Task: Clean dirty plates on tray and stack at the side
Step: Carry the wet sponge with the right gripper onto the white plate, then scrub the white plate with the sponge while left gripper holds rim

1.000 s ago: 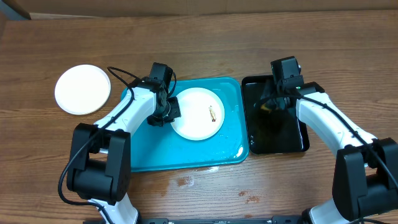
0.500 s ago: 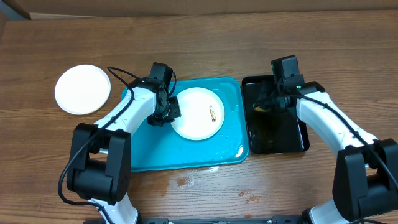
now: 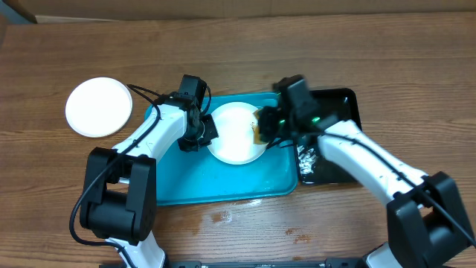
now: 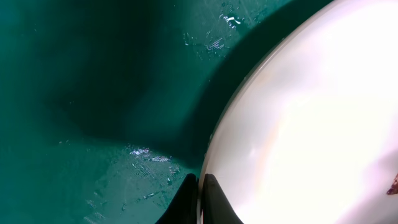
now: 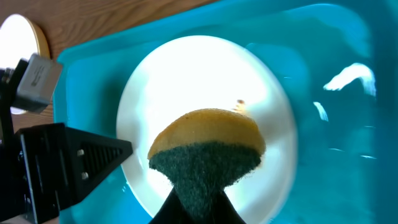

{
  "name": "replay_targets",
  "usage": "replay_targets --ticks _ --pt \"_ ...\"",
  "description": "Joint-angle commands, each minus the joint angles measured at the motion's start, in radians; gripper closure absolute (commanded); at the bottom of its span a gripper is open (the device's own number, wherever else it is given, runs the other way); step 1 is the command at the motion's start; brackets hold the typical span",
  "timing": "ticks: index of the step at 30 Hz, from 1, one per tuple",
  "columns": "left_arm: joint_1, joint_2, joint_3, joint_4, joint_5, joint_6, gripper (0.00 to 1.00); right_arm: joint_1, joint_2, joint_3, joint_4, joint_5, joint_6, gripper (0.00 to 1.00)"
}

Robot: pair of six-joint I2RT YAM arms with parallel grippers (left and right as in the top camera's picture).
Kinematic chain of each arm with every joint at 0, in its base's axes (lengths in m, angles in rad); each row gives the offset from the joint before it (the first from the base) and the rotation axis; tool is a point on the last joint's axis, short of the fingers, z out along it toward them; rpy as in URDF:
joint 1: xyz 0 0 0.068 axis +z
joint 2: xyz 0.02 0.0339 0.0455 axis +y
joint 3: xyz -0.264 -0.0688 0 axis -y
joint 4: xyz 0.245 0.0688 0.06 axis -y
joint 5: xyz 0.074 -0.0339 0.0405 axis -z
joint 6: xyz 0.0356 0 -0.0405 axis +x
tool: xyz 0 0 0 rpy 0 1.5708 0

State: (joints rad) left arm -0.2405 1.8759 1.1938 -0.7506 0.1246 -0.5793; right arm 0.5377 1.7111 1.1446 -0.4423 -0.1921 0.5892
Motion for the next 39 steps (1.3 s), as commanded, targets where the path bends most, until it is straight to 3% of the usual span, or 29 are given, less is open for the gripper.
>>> replay_targets --ticks 1,8,18,30,31,32,34,35,36,39 --pt "0.005 0.017 0.011 0.0 0.01 -0.026 0.96 0.075 0.031 0.027 0.043 0.228 0.042 0.96" --pt "0.005 0.017 0.011 0.0 0.004 0.07 0.96 0.17 0.124 0.027 0.152 0.446 -0.128 0.96" --pt "0.005 0.017 0.011 0.011 -0.005 0.206 0.96 0.17 0.166 0.025 0.176 0.405 -0.228 0.96" --pt "0.005 0.017 0.011 0.011 -0.004 0.206 0.96 0.17 0.167 -0.02 0.168 0.374 -0.227 0.96" --pt "0.005 0.017 0.011 0.011 -0.004 0.206 0.96 0.17 0.167 -0.02 0.169 0.374 -0.227 0.93" --pt "0.005 0.017 0.011 0.011 -0.005 0.206 0.96 0.17 0.167 -0.019 0.168 0.374 -0.227 0.81" --pt "0.005 0.017 0.011 0.01 -0.004 0.206 0.96 0.17 0.167 -0.019 0.168 0.375 -0.228 0.32" --pt "0.005 0.017 0.011 0.008 -0.004 0.206 0.96 0.17 0.167 -0.016 0.166 0.375 -0.23 0.22" --pt "0.005 0.017 0.011 0.006 -0.004 0.206 0.96 0.17 0.164 -0.006 0.155 0.374 -0.231 0.18" --pt "0.005 0.017 0.011 0.001 -0.004 0.206 0.96 0.17 0.163 0.048 0.084 0.374 -0.232 0.17"
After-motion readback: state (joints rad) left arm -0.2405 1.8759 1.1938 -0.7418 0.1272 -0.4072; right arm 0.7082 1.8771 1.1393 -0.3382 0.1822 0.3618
